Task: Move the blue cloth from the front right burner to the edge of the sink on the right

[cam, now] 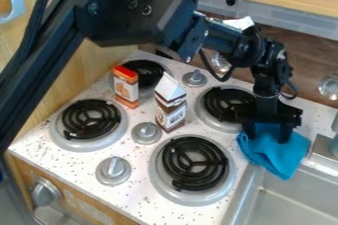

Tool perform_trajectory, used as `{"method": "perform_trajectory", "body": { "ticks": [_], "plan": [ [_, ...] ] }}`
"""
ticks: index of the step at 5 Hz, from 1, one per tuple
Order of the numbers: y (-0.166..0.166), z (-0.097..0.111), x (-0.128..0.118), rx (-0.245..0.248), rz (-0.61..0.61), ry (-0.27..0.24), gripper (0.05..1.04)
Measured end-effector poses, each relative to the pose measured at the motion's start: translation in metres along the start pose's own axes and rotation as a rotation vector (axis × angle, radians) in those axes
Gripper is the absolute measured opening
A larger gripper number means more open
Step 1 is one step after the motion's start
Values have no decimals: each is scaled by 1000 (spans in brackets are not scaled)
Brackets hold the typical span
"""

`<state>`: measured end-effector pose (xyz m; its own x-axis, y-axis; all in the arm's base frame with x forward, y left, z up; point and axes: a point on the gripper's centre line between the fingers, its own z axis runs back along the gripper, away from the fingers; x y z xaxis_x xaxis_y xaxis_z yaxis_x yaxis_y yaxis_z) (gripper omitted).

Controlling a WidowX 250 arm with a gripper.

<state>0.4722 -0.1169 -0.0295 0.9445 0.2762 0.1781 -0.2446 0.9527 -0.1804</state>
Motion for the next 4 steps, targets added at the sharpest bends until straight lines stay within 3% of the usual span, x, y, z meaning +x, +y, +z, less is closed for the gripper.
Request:
{"method": "perform_trajectory", "body": {
  "ticks": [1,2,3,4],
  "plan": [
    [-23,-6,9,117,65,28,1000],
    [14,11,-33,253,25,103,1000],
    [44,34,-50,375,34,146,1000],
    [58,54,-61,432,51,145,1000]
  ]
}}
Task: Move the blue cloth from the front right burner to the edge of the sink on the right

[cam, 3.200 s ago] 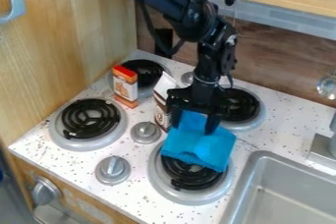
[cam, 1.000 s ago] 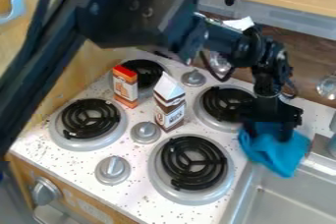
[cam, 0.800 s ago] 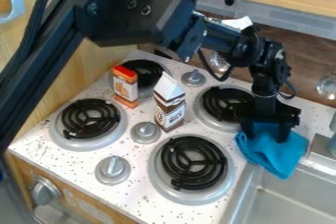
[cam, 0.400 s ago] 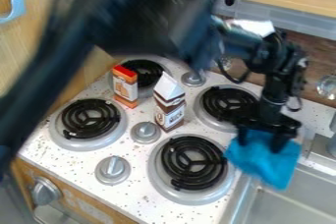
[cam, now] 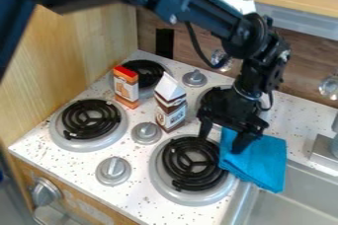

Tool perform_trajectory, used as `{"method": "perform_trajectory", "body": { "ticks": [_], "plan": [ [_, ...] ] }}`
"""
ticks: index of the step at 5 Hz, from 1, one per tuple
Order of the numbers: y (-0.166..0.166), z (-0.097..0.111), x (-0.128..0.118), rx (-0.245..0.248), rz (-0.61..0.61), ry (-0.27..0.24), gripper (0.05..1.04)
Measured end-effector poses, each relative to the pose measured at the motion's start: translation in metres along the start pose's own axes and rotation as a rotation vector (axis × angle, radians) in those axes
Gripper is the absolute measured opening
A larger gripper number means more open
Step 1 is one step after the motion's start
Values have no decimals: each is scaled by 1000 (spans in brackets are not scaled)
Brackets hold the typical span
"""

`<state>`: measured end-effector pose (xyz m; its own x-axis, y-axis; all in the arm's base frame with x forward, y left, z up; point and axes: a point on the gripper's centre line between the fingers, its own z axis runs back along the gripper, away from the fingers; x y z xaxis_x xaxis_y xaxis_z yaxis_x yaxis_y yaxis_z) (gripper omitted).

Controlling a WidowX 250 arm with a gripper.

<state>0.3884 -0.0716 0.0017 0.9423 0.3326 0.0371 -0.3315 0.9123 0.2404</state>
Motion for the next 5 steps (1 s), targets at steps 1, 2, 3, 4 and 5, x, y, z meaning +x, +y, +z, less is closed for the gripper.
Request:
{"method": "perform_trajectory", "body": {
  "ticks": [1,2,3,4,5],
  "plan": [
    [17,8,-10,49,29,7,1000],
    [25,7,-16,92,33,22,1000],
    [35,19,-21,47,52,21,1000],
    [42,22,-17,38,66,14,1000],
    [42,22,-17,37,66,13,1000]
  ]
}}
